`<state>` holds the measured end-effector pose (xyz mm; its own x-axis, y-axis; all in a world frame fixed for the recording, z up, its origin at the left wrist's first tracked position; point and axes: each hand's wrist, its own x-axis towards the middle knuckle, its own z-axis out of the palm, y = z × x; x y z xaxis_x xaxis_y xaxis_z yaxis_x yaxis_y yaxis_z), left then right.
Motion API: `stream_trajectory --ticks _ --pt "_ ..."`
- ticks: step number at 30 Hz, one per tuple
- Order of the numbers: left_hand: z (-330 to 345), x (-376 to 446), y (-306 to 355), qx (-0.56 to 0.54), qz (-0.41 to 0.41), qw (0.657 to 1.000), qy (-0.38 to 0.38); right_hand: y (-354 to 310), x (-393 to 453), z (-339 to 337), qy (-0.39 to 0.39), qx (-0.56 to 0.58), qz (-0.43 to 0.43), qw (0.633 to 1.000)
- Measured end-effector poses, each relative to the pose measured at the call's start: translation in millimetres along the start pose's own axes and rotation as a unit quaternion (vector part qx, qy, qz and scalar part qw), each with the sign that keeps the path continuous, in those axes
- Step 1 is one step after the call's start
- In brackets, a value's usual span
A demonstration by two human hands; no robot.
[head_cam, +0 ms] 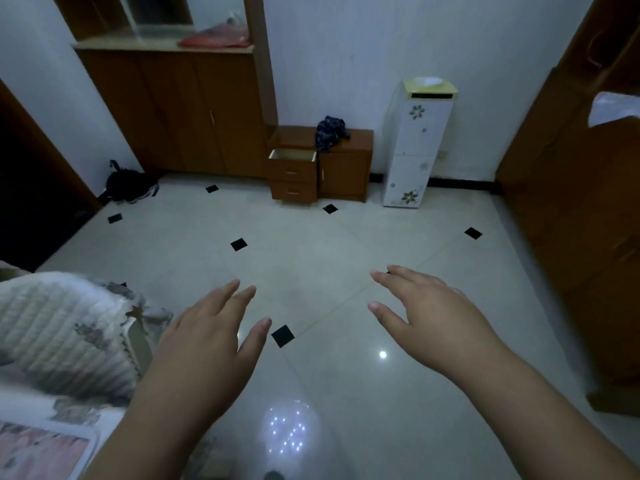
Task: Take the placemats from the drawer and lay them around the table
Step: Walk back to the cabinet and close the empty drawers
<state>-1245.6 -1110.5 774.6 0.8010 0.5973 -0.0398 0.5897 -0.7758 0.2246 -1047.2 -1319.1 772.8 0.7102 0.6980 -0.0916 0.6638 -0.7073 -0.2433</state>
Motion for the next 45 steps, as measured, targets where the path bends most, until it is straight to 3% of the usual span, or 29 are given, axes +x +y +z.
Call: stream_trajectory --ticks 10,25,32,45 --pt "9.5 151.0 -35.7 -0.021 -0.029 0.999 -0.014 -11.9 157.9 2.5 -0.027 -0.017 -0.006 0.999" --pt "-38.5 403.9 -96.0 0.005 0.013 1.000 -0.026 -70.1 396.4 -19.0 -0.019 -0.004 0.020 1.000" --pt "-39.4 505.1 -90.8 0.013 0.015 0.999 -0.034 -51.5 498.8 -13.6 -0.017 0.009 0.021 1.000" --pt "-36.1 716.1 -58.2 0.022 -0.067 0.997 -0.022 1.0 753.4 -36.3 -0.044 0.011 -0.047 0.998"
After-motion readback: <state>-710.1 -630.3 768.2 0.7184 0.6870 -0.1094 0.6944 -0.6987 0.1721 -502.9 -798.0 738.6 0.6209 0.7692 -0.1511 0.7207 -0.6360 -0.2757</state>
